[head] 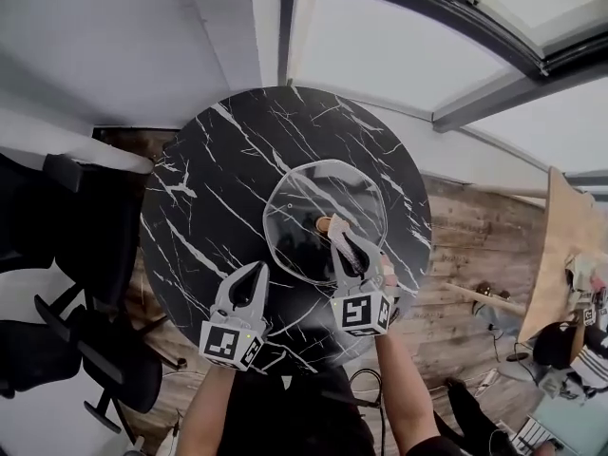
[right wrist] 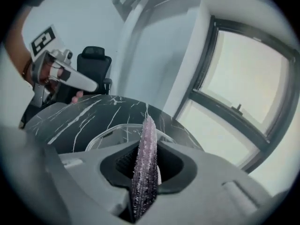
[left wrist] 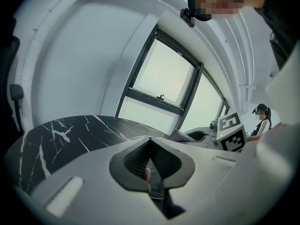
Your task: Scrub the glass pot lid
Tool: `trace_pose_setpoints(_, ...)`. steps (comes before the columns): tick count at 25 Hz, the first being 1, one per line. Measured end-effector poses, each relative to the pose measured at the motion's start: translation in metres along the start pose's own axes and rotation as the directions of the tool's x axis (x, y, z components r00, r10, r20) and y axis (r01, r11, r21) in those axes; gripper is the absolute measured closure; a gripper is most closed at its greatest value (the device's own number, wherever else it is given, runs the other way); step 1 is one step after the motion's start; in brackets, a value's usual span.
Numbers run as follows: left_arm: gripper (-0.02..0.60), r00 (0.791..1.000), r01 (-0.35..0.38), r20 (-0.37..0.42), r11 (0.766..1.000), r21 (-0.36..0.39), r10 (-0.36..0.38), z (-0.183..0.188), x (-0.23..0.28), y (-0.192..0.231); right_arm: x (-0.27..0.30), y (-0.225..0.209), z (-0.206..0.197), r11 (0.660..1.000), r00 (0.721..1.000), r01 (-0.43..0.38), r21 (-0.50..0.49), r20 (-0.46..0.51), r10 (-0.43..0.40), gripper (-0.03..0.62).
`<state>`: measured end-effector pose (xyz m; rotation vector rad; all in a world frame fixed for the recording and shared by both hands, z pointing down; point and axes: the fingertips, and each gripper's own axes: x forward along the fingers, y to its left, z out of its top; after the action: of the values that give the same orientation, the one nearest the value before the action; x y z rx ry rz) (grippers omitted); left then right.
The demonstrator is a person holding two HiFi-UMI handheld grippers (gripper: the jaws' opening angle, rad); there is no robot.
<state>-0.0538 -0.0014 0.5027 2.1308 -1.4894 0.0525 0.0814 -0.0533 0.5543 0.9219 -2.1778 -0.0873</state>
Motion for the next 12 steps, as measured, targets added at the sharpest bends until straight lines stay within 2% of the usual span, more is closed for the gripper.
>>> trace_pose_setpoints(6, 0.578, 1.0, -0.013, -0.004, 1.0, 0.01, 0.013, -0.003, 0.0, 0.004, 0.022, 0.039, 0.01, 0.995, 0.997, -0.071, -0.066, 0.01, 0.071, 0.513)
trace_pose_setpoints(9, 0.578, 1.0, -0.026, -0.004, 1.0, 0.013, 0.026, -0.008, -0.004, 0.009, 0.024, 0.067, 0.012, 0.985, 0.988, -0.155, -0.078, 0.018, 0.157, 0.513)
trace_pose_setpoints(12, 0.578, 1.0, -0.01, 0.021, 1.0, 0.014, 0.01, 0.004, -0.008, 0.0, 0.017, 0.09, 0.002, 0.969, 0.975, -0.223, -0.103, 0.0, 0.224, 0.514)
